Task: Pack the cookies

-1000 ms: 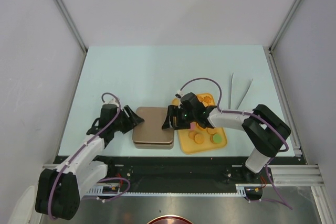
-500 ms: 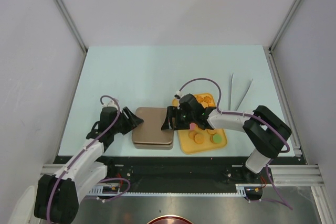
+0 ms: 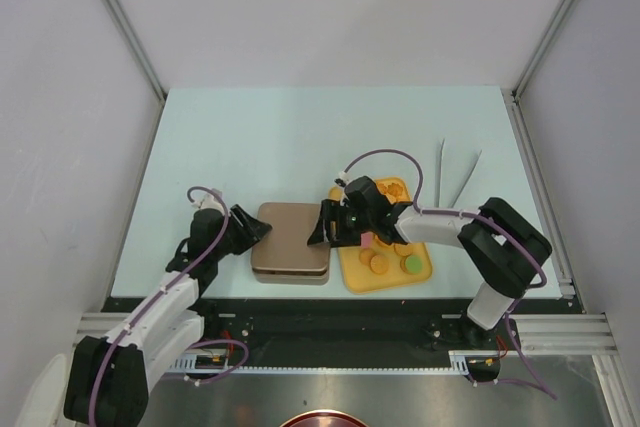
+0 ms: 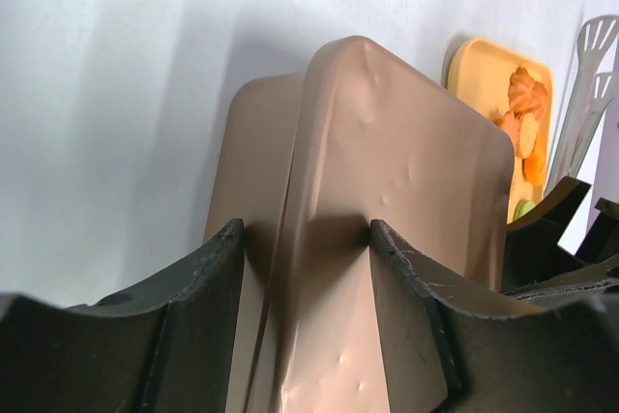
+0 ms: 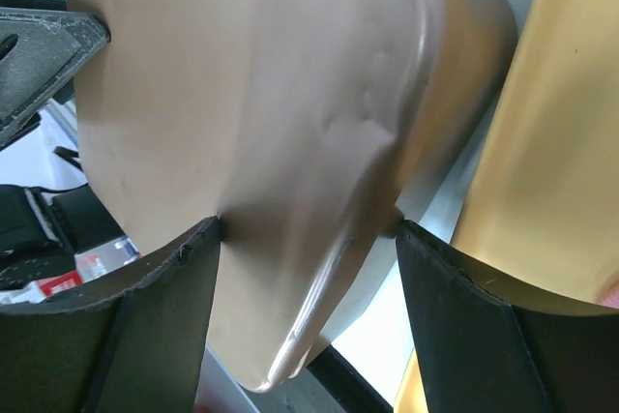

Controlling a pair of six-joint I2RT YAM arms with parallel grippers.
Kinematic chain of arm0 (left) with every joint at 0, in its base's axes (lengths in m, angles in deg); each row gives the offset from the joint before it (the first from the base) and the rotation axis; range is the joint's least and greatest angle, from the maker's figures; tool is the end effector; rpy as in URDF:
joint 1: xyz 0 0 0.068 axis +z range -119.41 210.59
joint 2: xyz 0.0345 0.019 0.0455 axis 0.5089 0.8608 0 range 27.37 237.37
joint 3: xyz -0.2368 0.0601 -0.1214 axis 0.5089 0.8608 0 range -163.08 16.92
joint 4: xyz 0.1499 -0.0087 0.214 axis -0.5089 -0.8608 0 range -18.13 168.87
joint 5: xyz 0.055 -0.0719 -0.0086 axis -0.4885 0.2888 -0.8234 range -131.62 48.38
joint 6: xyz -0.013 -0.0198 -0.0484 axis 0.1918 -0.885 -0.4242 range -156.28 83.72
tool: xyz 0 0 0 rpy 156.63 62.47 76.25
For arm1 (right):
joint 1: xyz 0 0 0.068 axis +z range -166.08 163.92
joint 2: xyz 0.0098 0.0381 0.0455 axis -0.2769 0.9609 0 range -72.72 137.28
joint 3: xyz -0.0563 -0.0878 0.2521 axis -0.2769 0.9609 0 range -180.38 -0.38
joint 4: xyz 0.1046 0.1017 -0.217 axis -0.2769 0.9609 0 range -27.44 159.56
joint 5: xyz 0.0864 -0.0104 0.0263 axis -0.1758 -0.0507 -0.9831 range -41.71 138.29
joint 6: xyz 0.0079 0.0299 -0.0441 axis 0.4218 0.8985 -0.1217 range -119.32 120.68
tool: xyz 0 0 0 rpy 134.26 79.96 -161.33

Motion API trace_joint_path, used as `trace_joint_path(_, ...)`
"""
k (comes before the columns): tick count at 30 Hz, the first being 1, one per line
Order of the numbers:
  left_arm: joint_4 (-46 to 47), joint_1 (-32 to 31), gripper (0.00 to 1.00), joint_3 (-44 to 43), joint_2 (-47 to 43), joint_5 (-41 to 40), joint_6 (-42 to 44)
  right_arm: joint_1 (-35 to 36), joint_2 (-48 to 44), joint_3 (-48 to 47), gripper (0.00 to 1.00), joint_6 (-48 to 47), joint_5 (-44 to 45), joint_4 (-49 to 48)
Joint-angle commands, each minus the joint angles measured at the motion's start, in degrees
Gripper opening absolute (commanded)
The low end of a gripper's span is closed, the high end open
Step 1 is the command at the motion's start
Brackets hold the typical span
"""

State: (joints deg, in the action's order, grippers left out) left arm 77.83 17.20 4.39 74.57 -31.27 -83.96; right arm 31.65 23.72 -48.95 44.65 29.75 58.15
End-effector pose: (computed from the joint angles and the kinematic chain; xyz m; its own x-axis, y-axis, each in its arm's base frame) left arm 0.1588 -0.0444 0.1536 -0.6557 -0.5916 -0.4691 -0.1708 0.7215 -0.6710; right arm 0.2182 0.2567 0.1604 -0.9278 -0.0421 -0.3706 -0.2954 0.6894 0.6614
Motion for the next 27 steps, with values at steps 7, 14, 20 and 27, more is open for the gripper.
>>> trace_joint_path(7,-0.11,-2.7,0.49,1.64,7.29,4.94,-3.38,-2.02,8.93,-1.25,0.48,-4.94,-2.9,-2.98)
trace_joint_path(14,-4.66,-2.7,0.61,-0.21,3.96,4.77,-1.81,-0.01,7.1,-2.05,0.42,-6.69,-1.32,0.97)
trace_joint_path(20,-8.1,-2.7,0.71,-1.26,0.26,4.06,-0.84,2.46,5.51,-1.87,0.32,-7.93,1.84,4.05)
trace_joint_path(27,-8.81,-2.7,0.72,-1.7,0.79,5.03,-0.31,3.6,3.76,-0.55,0.36,-7.84,2.72,6.16)
